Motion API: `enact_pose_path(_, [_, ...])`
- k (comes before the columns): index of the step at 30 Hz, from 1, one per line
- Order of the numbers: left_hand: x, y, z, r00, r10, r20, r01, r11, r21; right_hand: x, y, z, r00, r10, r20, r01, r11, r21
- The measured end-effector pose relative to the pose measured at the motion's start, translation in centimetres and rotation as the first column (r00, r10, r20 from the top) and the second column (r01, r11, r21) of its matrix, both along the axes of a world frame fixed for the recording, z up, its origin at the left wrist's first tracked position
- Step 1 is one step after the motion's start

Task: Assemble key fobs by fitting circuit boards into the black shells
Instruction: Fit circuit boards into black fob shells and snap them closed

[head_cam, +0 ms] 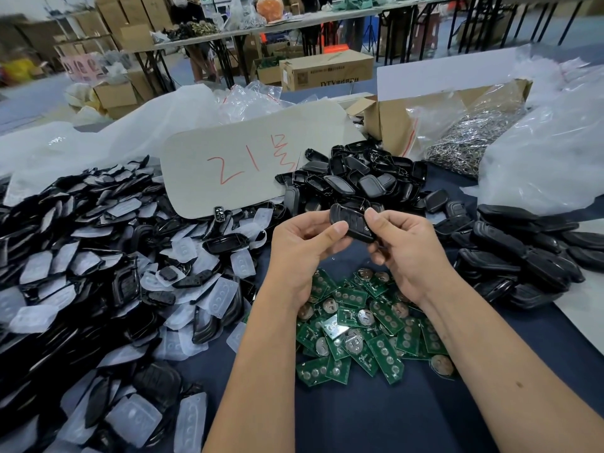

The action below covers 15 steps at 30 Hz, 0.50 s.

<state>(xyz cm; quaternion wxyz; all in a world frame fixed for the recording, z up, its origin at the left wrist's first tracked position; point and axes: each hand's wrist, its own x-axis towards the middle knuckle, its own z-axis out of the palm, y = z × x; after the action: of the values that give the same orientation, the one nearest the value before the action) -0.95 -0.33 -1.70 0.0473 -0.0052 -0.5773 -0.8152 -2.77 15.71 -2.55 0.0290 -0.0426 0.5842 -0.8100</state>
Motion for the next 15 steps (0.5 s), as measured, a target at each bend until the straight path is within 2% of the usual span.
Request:
enact_pose_path(2, [0.03, 0.08, -0.1, 1.0, 0.02, -0.006, -0.02, 0.999, -0.027, -0.03, -0.07, -0.18, 0.999, -0.034, -0.023, 0.034, 0.999, 0.025])
enact_pose_path(4, [-0.03, 0.31, -0.21, 0.995, 0.097, -0.03, -0.1, 0.989, -0.111, -0.09, -0.18, -0.57, 0.987, -0.106, -0.122, 0.125, 0.98, 0.157])
enact_pose_path(6, [-0.15, 0.49, -0.37, 0.974, 0.201, -0.106, -0.222, 0.942, -0.251, -0.04, -0.32, -0.81, 0.952, -0.139, -0.271, 0.22, 0.93, 0.295])
enact_pose_path(8, [-0.15, 0.5, -0.43, 0.949, 0.258, -0.18, -0.306, 0.891, -0.337, 0.06, -0.5, -0.89, 0.926, -0.148, -0.346, 0.267, 0.907, 0.326])
enact_pose_path(15, [-0.15, -0.02, -0.46, 0.957, 0.217, -0.191, -0.278, 0.874, -0.399, 0.19, -0.49, -0.84, 0.928, -0.154, -0.341, 0.273, 0.901, 0.336])
